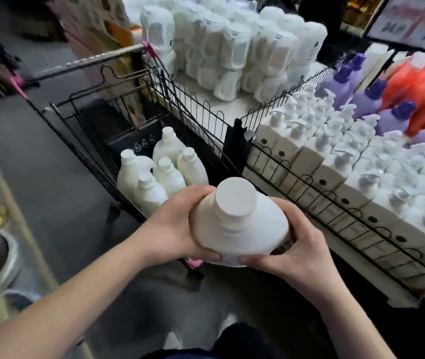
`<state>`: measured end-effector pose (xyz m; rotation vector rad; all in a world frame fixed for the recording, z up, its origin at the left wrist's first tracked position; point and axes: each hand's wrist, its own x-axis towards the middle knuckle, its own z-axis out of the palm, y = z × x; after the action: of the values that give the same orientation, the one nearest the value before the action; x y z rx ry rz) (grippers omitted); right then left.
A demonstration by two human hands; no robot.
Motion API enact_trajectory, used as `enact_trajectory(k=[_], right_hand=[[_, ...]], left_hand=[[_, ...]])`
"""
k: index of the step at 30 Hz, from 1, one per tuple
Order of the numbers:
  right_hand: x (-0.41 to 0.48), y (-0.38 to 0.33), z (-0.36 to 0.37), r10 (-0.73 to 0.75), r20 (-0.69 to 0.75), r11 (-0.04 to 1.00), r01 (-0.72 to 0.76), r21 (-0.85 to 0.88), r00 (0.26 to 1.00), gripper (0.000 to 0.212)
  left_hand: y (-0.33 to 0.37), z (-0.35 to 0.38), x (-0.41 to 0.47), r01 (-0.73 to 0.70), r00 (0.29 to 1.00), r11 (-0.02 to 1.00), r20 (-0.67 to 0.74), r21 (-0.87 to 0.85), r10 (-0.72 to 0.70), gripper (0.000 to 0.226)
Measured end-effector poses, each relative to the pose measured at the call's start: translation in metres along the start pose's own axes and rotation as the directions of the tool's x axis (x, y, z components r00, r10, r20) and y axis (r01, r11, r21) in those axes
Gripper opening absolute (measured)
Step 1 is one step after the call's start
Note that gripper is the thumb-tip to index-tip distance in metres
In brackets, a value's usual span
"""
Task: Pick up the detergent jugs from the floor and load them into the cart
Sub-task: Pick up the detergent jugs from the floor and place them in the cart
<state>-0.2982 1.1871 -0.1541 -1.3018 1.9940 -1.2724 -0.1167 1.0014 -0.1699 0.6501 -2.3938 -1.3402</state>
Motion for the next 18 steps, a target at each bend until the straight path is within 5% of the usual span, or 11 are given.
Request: enact_trajectory(k=[18], right_hand=[[0.164, 0.075, 0.071, 0.111, 0.010, 0.989, -0.111, 0.097, 0.994, 0.092]], left_hand=[[-0.100, -0.065, 0.141, 0.119, 0.989, 0.982, 0.064, 0.147, -0.130, 0.106]])
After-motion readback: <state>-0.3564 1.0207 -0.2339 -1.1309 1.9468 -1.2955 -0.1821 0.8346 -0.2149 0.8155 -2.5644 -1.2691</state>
